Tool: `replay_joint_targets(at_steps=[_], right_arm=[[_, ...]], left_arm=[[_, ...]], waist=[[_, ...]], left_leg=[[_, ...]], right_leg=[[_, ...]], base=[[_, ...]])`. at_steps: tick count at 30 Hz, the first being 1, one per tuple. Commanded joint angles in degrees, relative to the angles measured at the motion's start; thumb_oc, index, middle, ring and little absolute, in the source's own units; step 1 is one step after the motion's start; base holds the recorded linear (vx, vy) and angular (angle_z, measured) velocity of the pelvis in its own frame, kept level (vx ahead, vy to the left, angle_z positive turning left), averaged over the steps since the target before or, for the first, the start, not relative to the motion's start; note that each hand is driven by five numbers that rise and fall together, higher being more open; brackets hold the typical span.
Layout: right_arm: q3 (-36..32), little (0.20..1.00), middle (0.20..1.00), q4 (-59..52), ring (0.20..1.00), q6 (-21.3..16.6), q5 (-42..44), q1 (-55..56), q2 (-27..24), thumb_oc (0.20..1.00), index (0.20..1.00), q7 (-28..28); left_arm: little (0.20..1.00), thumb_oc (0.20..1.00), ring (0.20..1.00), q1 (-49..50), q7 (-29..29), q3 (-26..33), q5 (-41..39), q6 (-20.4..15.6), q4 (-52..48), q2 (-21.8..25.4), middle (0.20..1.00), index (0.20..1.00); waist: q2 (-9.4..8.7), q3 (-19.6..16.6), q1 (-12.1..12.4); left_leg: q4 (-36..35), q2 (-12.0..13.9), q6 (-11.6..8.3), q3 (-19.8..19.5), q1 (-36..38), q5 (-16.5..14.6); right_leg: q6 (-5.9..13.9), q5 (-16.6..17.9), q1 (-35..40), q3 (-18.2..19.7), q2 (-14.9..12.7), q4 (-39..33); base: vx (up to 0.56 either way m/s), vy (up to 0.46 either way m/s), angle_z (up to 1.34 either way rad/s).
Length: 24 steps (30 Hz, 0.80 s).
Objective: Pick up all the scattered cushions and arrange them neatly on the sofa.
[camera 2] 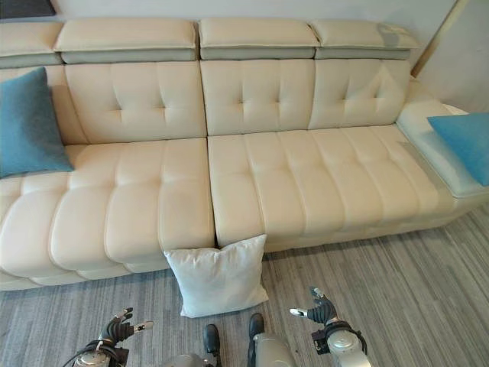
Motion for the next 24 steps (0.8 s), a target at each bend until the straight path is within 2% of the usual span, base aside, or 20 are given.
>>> replay_joint_targets(at_steps=[1,7,8,9,13,15,16,17,19,20,21,22,23,24], right_arm=[[0.70,1.000,1.000,-2.29,1.000,-1.28,0.55,-2.47,-3.78,1.000,1.000,-0.91],[1.55,1.000,1.000,-3.67,1.000,-1.43,-0.78,-5.13,-5.71,1.000,1.000,-2.26],[1.51,1.000,1.000,-3.98,1.000,-1.78,-0.49,-6.70,-6.96,1.000,1.000,-3.01],[1.93,1.000,1.000,-3.69,1.000,-1.93,-0.32,-7.80,-7.27,1.000,1.000,-3.37],[3.94,1.000,1.000,0.30,1.000,-2.10,0.71,-15.23,-8.43,1.000,1.000,-5.69],[5.44,1.000,1.000,1.97,1.000,-2.08,1.35,-19.95,-9.53,1.000,1.000,-7.24],[5.94,1.000,1.000,2.73,1.000,-1.97,1.77,-21.77,-9.82,1.000,1.000,-7.84],[5.95,1.000,1.000,2.78,1.000,-1.99,1.79,-21.85,-9.81,1.000,1.000,-7.84],[8.01,1.000,1.000,8.16,1.000,-2.08,4.74,-31.26,-11.28,1.000,1.000,-10.13],[8.06,1.000,1.000,8.32,1.000,-2.14,4.79,-31.47,-11.27,1.000,1.000,-10.12],[9.50,1.000,1.000,12.43,1.000,-1.93,6.72,-37.59,-11.91,1.000,1.000,-11.76],[9.96,1.000,1.000,14.82,1.000,-1.74,7.96,-40.87,-12.50,1.000,1.000,-12.57],[10.04,1.000,1.000,15.05,1.000,-1.83,8.03,-41.18,-12.49,1.000,1.000,-12.53],[10.24,1.000,1.000,18.26,1.000,-1.75,10.37,-46.69,-13.36,1.000,1.000,-13.49]], left_arm=[[1.000,1.000,1.000,-1.40,0.44,1.41,0.29,-1.65,-0.64,0.42,1.000,1.000],[1.000,1.000,1.000,-3.64,1.65,1.11,0.11,-2.01,-1.86,2.11,1.000,1.000],[1.000,1.000,1.000,-5.45,2.13,0.56,-0.48,-2.50,-3.85,3.24,1.000,1.000],[1.000,1.000,1.000,-6.30,2.36,0.40,-1.08,-2.76,-4.28,3.49,1.000,1.000],[1.000,1.000,1.000,-11.78,4.86,-0.32,-4.61,-3.66,-3.99,5.63,1.000,1.000],[1.000,1.000,1.000,-15.61,6.54,-1.27,-6.35,-4.28,-3.31,7.18,1.000,1.000],[1.000,1.000,1.000,-16.88,7.26,-1.75,-6.53,-4.51,-2.87,7.78,1.000,1.000],[1.000,1.000,1.000,-16.94,7.26,-1.74,-6.53,-4.53,-2.83,7.79,1.000,1.000],[1.000,1.000,1.000,-25.13,9.52,-2.61,-11.10,-5.96,0.21,9.77,1.000,1.000],[1.000,1.000,1.000,-25.29,9.48,-2.59,-11.14,-6.00,0.33,9.79,1.000,1.000],[1.000,1.000,1.000,-31.03,10.90,-2.37,-14.92,-6.46,2.43,11.57,1.000,1.000],[1.000,1.000,1.000,-33.74,11.67,-2.22,-16.83,-6.99,3.16,12.47,1.000,1.000],[1.000,1.000,1.000,-33.97,11.62,-2.20,-16.90,-7.04,3.33,12.51,1.000,1.000],[1.000,1.000,1.000,-38.42,11.77,-2.85,-19.07,-6.87,5.29,13.64,1.000,1.000]], waist=[[-0.35,-0.77,0.27],[-0.32,1.12,0.61],[-0.43,3.26,0.53],[-0.19,4.07,0.60],[1.12,6.90,1.00],[0.91,8.54,1.02],[0.97,8.82,1.06],[0.97,8.81,1.08],[0.73,11.88,0.47],[0.74,11.77,0.43],[0.66,13.19,0.02],[0.77,13.93,-0.08],[0.79,13.72,-0.13],[0.95,14.43,-0.29]], left_leg=[[7.65,1.24,-4.41,-1.13,-0.43,-7.78],[10.90,1.85,-5.59,-1.93,-4.73,-8.35],[17.02,2.28,-6.63,-1.87,-10.09,-8.79],[18.58,2.47,-6.82,-1.84,-11.66,-8.68],[22.31,3.49,-5.98,-1.76,-18.70,-9.66],[25.71,3.75,-5.24,-1.34,-23.73,-10.19],[27.27,4.11,-5.36,-1.37,-24.83,-12.08],[27.42,4.14,-5.35,-1.34,-24.94,-12.18],[33.70,5.31,-5.02,-0.40,-33.99,-13.37],[33.94,5.34,-5.01,-0.41,-34.36,-13.46],[38.46,6.18,-4.98,-0.38,-41.36,-14.13],[40.51,6.28,-4.89,-0.49,-45.04,-14.40],[40.87,6.32,-4.87,-0.51,-45.64,-14.53],[44.61,7.08,-4.95,-0.81,-52.58,-14.81]], right_leg=[[2.37,-2.75,2.33,-0.58,1.00,-1.07],[1.67,-3.30,0.31,-1.39,0.60,-0.63],[0.97,-3.60,-2.26,-1.57,-0.13,0.59],[0.71,-3.79,-3.48,-1.79,-0.29,1.50],[0.05,-5.85,-13.04,-2.60,-0.57,10.45],[-0.20,-6.67,-18.59,-2.31,-0.91,14.93],[0.10,-8.43,-19.73,-1.72,-0.84,16.71],[0.10,-8.50,-19.85,-1.69,-0.83,16.83],[-0.02,-9.04,-29.42,-1.38,-1.72,23.14],[-0.03,-9.10,-29.76,-1.39,-1.72,23.32],[-0.42,-9.50,-36.55,-1.04,-2.05,27.24],[-0.61,-9.74,-40.20,-0.77,-1.97,29.54],[-0.62,-9.85,-40.77,-0.77,-1.99,29.86],[-0.96,-10.28,-46.86,-0.34,-2.40,32.84]], base=[[0.06,-0.109,0.08],[-0.05,-0.111,0.20],[-0.17,-0.102,0.29],[-0.22,-0.115,0.30],[-0.14,-0.047,0.20],[-0.11,-0.033,0.00],[0.00,0.000,0.00],[-0.08,-0.018,0.01],[-0.21,-0.036,-0.01],[-0.19,-0.039,-0.14],[-0.18,-0.028,-0.11],[-0.17,-0.028,-0.06],[-0.13,-0.022,0.08],[-0.09,-0.032,0.05]])
